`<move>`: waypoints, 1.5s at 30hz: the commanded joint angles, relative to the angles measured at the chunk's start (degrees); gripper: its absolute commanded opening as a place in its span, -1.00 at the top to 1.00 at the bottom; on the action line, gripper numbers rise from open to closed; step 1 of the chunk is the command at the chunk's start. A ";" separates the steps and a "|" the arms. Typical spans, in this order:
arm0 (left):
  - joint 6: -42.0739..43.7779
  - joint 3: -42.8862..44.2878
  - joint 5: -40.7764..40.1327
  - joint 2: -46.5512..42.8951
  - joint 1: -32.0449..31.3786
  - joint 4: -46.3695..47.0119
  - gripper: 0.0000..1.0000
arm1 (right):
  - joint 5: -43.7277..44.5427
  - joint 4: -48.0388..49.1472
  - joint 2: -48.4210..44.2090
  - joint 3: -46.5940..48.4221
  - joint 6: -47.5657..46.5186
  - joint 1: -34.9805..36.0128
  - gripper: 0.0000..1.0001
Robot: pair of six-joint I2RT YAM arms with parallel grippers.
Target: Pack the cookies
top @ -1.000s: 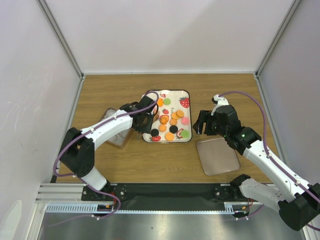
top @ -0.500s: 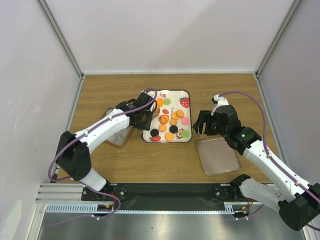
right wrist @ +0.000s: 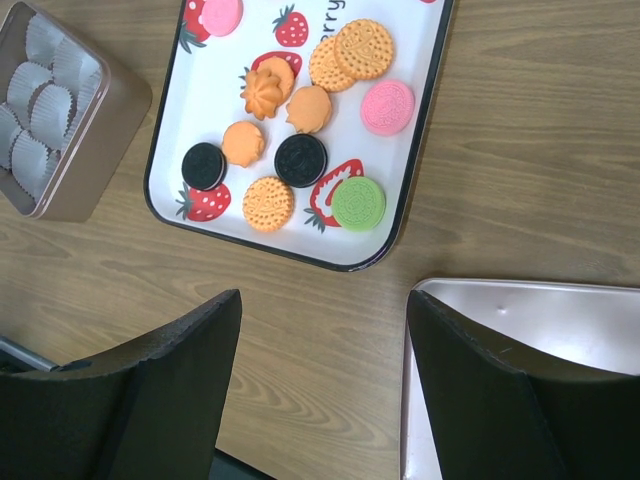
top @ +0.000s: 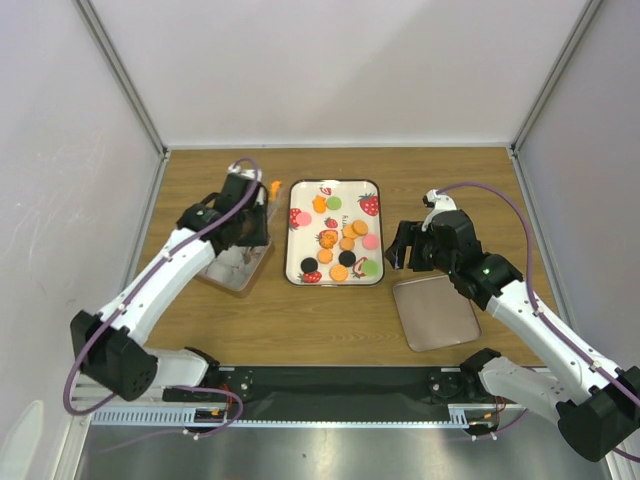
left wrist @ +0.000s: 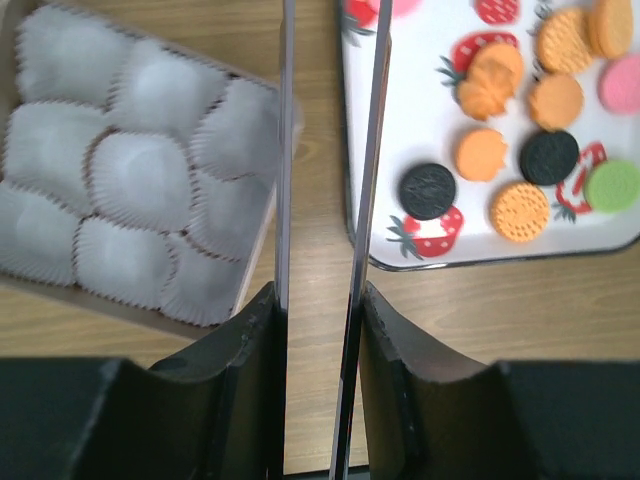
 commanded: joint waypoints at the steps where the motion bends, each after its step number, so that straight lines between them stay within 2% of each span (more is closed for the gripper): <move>1: -2.89 -1.85 -1.52 -4.52 4.95 -1.55 0.34 | -1.22 1.09 -0.73 0.32 -1.01 -0.18 -0.47; 6: -3.33 -4.40 -0.38 -8.65 12.67 -3.31 0.33 | -1.48 0.92 -0.81 0.40 -1.01 -0.18 -0.47; 14: -3.59 -7.04 2.52 -9.19 18.40 -4.81 0.33 | -3.07 1.45 -0.46 -0.03 -0.92 0.35 -0.47; 26: -3.16 -9.94 7.44 -6.73 23.24 -2.44 0.34 | -3.24 1.54 -0.02 -0.21 -0.83 0.96 -0.47; 45: -2.36 -11.43 9.20 -3.74 26.14 1.25 0.33 | -1.92 1.36 0.24 -0.21 -1.01 1.58 -0.47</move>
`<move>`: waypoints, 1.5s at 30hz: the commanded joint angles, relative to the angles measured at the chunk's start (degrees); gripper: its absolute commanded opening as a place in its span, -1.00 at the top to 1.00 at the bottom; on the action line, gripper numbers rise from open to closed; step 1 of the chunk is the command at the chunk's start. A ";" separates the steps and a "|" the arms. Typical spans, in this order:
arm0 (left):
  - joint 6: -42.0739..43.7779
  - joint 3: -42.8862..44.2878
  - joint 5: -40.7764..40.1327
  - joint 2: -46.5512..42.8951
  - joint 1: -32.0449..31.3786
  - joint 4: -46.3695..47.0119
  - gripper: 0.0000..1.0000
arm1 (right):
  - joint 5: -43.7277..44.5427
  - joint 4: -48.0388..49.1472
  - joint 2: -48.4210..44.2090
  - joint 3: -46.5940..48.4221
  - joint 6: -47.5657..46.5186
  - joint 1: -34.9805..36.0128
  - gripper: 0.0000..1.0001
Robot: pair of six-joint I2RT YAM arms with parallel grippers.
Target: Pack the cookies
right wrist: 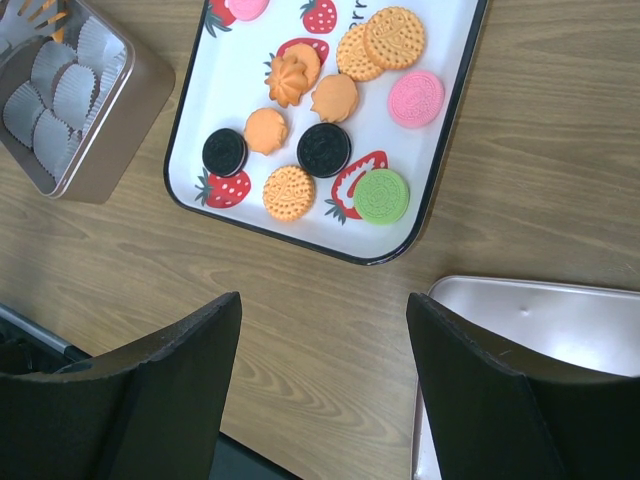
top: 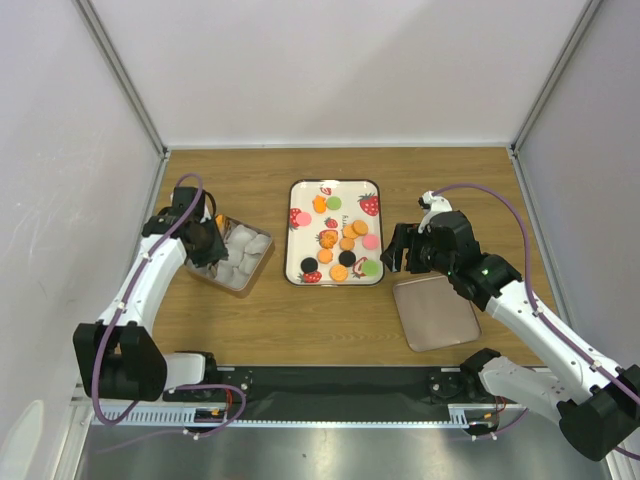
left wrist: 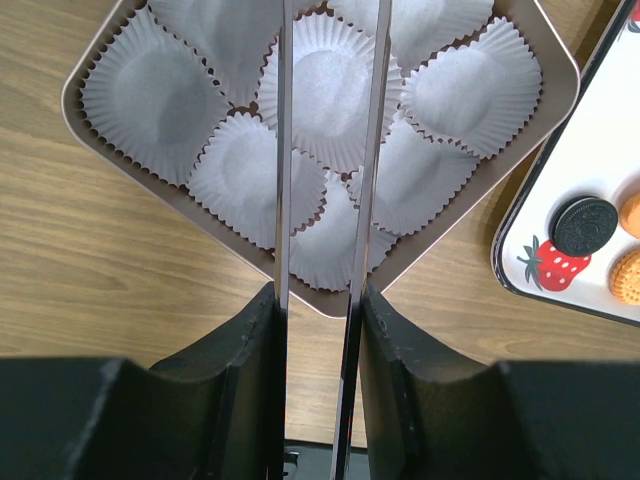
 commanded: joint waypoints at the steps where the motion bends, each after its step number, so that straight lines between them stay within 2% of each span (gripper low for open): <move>1: 0.21 -0.24 1.33 0.20 0.52 3.90 0.33 | 0.59 1.36 0.11 -0.21 -1.01 0.38 -0.47; 45: 0.04 -1.12 0.46 0.11 0.70 4.87 0.10 | 1.29 1.45 0.20 -0.21 -1.01 1.26 -0.47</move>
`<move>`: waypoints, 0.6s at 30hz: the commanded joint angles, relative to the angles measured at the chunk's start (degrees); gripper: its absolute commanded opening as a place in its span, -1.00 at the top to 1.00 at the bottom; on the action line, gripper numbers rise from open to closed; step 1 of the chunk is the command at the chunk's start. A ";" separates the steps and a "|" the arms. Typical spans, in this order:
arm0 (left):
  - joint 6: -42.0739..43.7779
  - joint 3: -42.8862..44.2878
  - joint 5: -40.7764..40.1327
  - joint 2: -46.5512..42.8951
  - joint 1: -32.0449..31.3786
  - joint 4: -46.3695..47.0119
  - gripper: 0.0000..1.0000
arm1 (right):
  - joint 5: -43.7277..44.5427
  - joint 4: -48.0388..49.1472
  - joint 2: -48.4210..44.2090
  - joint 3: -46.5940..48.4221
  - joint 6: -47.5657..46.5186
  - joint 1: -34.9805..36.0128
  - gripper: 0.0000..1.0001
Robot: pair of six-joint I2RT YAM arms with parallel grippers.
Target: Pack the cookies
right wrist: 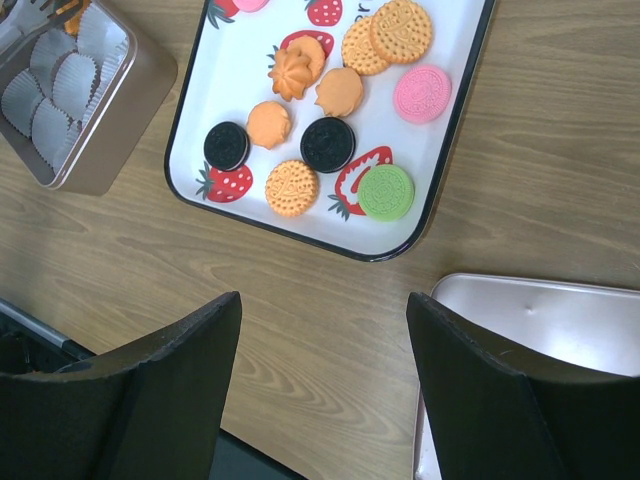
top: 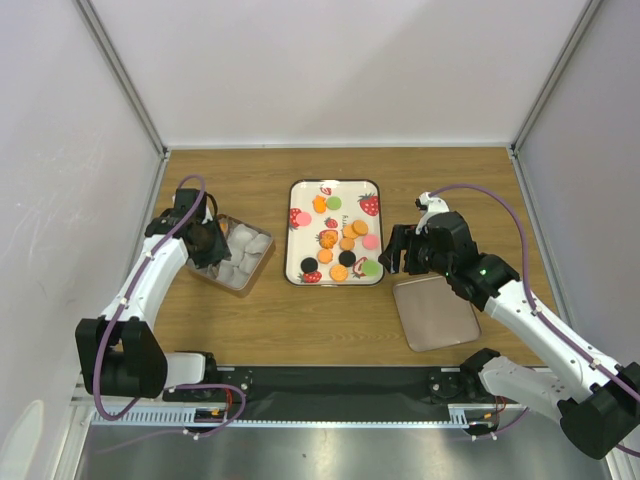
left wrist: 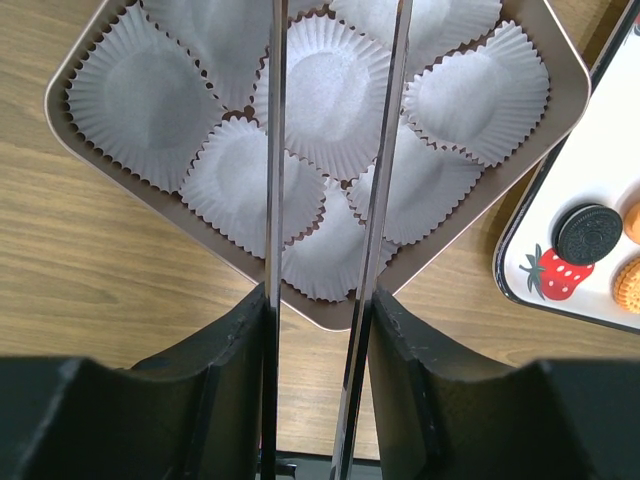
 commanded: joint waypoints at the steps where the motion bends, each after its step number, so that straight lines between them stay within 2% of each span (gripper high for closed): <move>1: 0.04 0.58 0.13 -0.98 0.52 2.20 0.10 | 0.70 1.36 -0.22 -0.21 -1.01 0.27 -0.47; 11: 1.44 2.86 0.04 -3.96 0.44 -0.08 0.10 | 0.79 1.54 -0.13 -0.30 -1.01 0.45 -0.47; 18: 2.94 8.65 -2.24 -7.22 -1.92 -4.38 0.10 | 0.97 1.71 -0.04 -0.21 -1.01 0.45 -0.47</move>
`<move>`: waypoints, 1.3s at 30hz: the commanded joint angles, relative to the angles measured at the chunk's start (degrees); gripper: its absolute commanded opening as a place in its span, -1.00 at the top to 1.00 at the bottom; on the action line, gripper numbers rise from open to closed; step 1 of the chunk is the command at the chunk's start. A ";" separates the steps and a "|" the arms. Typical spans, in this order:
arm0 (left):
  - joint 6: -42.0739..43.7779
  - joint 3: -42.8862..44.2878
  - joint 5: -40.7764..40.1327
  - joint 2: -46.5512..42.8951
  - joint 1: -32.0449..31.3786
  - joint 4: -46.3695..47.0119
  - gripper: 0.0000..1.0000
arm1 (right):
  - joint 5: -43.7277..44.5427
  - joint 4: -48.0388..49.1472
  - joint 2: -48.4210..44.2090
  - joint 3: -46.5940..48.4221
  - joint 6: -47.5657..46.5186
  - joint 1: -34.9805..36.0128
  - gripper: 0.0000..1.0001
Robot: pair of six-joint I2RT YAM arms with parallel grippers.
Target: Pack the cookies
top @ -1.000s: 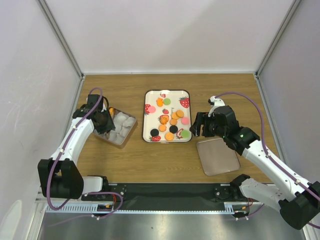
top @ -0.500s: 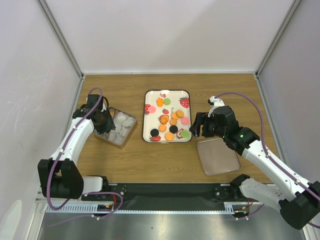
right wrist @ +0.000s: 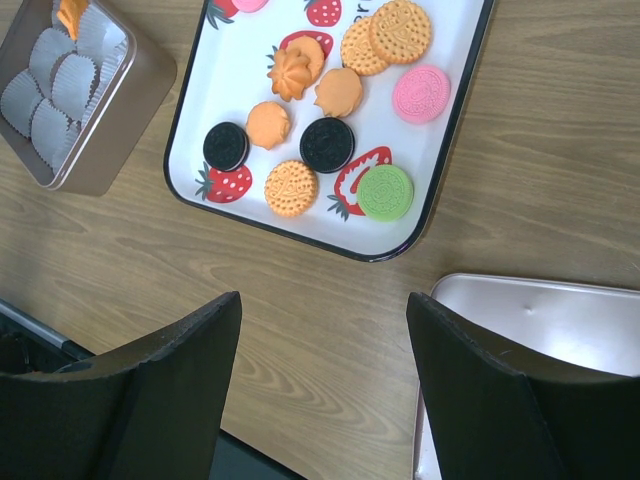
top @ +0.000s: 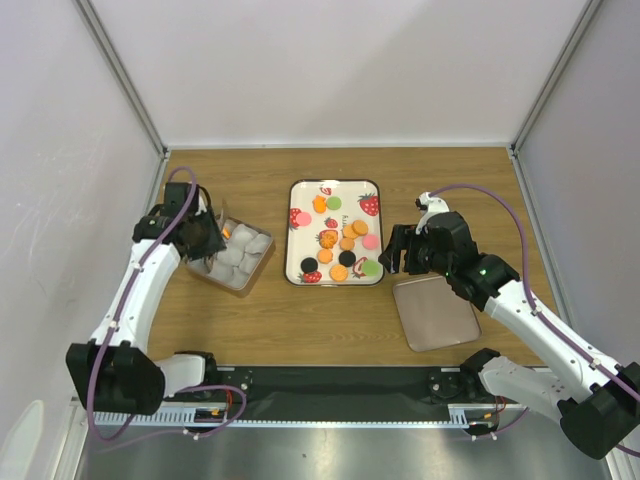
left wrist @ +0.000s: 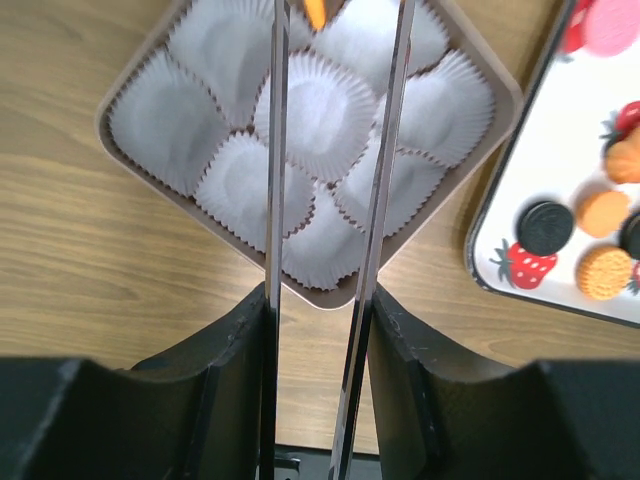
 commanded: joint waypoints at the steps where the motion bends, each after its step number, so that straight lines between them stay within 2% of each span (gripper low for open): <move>1: 1.80 5.91 -2.44 -3.11 -2.52 -1.57 0.10 | 0.84 1.62 0.05 -0.04 -1.10 0.30 -0.47; 5: 0.58 11.96 -7.18 -1.19 -12.43 -3.86 0.10 | 1.71 0.92 0.40 0.67 -1.18 0.30 -0.47; 11: -1.19 18.21 -9.91 8.21 -25.44 -2.72 0.10 | 4.17 -1.53 -0.13 2.51 -1.18 -0.05 -0.48; 17: -1.01 21.91 -9.65 17.79 -33.10 -1.40 0.12 | 5.23 -3.73 -2.06 2.25 -1.36 -1.46 -0.48; 27: -0.57 19.45 -12.55 22.72 -34.96 0.45 0.07 | 4.44 -3.65 -2.33 1.11 -1.36 -2.25 -0.48; 39: -0.22 17.08 -12.11 25.27 -31.98 2.56 0.07 | 3.47 -3.47 -2.59 0.40 -1.36 -2.52 -0.48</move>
